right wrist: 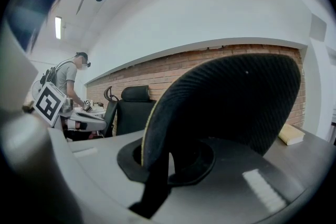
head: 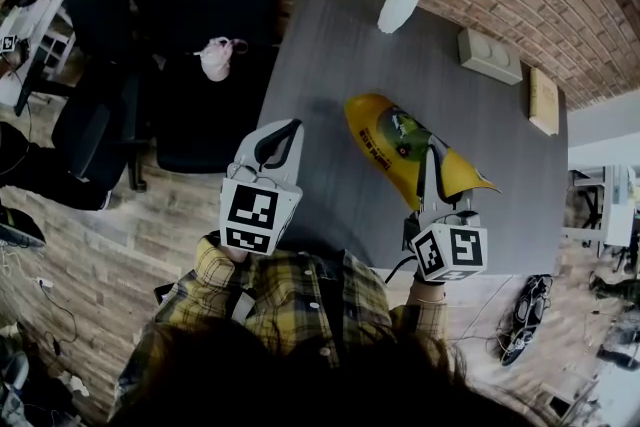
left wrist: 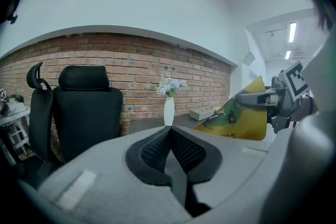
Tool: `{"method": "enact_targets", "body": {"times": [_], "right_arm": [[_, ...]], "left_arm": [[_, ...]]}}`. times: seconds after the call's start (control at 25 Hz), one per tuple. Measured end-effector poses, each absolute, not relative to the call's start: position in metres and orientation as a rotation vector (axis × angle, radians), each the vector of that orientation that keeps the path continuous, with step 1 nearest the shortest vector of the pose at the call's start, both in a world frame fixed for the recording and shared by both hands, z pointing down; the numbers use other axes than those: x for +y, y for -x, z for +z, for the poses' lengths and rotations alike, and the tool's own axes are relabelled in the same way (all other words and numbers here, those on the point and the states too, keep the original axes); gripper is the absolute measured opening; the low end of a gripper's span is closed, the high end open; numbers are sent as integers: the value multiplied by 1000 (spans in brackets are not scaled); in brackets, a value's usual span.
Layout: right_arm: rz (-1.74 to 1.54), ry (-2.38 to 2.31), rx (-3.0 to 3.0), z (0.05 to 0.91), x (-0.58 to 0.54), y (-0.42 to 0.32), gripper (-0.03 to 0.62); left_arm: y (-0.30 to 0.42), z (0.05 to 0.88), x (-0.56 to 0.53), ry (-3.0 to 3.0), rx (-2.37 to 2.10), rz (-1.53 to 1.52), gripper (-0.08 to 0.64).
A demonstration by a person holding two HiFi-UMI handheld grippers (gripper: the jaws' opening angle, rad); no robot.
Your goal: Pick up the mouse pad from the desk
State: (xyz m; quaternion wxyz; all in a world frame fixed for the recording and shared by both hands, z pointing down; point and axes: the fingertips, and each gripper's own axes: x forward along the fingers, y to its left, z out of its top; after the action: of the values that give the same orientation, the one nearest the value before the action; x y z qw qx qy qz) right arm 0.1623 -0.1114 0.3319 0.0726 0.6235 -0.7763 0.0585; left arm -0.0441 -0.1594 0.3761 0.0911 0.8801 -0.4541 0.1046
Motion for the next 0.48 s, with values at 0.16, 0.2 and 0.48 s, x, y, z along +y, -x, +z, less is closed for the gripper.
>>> {"method": "enact_targets", "body": {"times": [0.16,0.2,0.48], "right_arm": [[178,-1866,-2332,333,-113,-161,14],[178,-1864,-2332,333,-113,-161,14],[179,-1854,-2332,333,-113,-160,14]], "left_arm": [[45,375,-161,-2616,-1351,308,-2],[45,375,-161,-2615,-1351,307,-2],[45,375,-162,-2614,-1357,305,-2]]}}
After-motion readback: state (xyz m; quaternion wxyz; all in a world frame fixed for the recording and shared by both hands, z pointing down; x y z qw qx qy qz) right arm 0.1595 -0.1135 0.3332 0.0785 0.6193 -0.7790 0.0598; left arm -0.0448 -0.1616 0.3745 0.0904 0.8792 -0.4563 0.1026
